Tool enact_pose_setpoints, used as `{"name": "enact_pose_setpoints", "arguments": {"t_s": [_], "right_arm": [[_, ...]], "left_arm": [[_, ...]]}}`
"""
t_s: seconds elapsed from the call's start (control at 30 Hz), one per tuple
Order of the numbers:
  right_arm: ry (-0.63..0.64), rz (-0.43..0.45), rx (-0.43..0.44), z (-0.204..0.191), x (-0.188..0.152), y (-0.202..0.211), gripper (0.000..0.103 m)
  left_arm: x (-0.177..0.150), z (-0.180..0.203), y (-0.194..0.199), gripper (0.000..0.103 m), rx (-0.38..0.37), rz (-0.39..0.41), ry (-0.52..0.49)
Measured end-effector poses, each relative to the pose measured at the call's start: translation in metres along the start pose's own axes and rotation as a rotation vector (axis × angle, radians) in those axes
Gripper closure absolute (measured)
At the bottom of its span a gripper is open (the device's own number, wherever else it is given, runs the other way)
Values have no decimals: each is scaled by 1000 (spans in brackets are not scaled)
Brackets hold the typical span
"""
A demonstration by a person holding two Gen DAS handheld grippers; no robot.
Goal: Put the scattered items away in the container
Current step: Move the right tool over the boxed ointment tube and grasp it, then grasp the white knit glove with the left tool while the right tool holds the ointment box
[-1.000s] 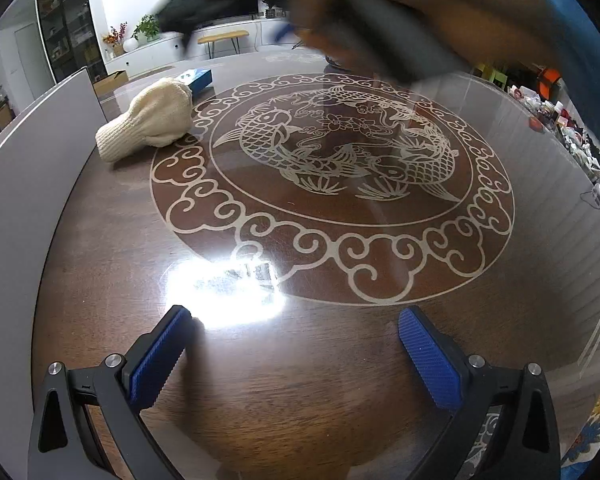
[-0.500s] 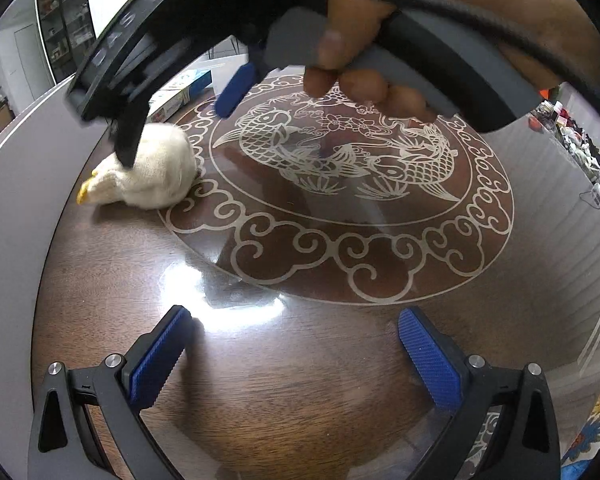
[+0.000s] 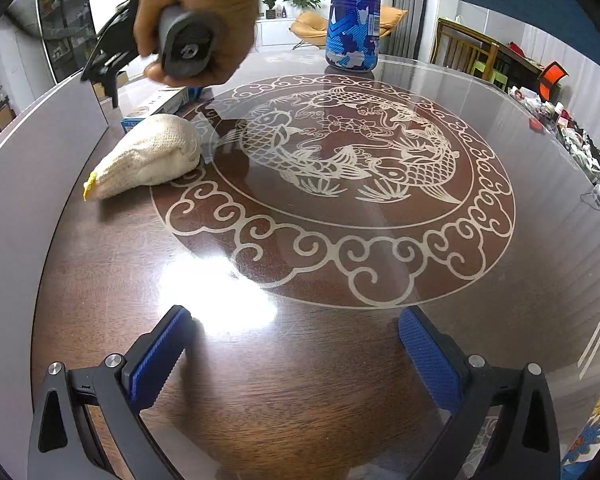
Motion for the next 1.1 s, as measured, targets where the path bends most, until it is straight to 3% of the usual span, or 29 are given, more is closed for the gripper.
{"name": "enact_pose_setpoints", "arguments": {"t_s": [0.03, 0.13, 0.17, 0.3, 0.43, 0.5, 0.57, 0.7, 0.87, 1.1], "right_arm": [[46, 1, -36, -4, 0, -1, 3], [173, 29, -132, -12, -11, 1, 23], [209, 46, -145, -12, -19, 3, 34], [323, 88, -153, -15, -35, 12, 38], [494, 86, -62, -28, -78, 28, 41], [585, 75, -49, -38, -102, 35, 53], [693, 69, -23, -52, -130, 43, 56], [803, 53, 75, -79, -175, 54, 56], [760, 88, 78, -70, -214, 70, 57], [685, 148, 40, -6, -274, 103, 56]], "left_arm": [[0, 0, 0, 0, 0, 0, 0], [0, 0, 0, 0, 0, 0, 1], [0, 0, 0, 0, 1, -1, 1], [0, -1, 0, 0, 1, -1, 2], [0, -1, 0, 0, 3, -1, 4], [-1, -1, 0, 0, 3, -1, 4], [-2, -1, 1, 0, 6, -1, 6], [-11, -3, 8, 0, 26, 2, 35], [-27, -6, 19, 0, 56, 7, 80], [-43, -15, 32, 0, 89, 6, 129]]}}
Point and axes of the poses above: each gripper's, at about its wrist camera, not at the fingertips, and y roughly against the way its jaws point, z to its right, x to its top, the point moved 3 cm from there along -y, roughly the way its jaws point, and after that the axes turned 15 degrees about y, right-handed, at the moved point
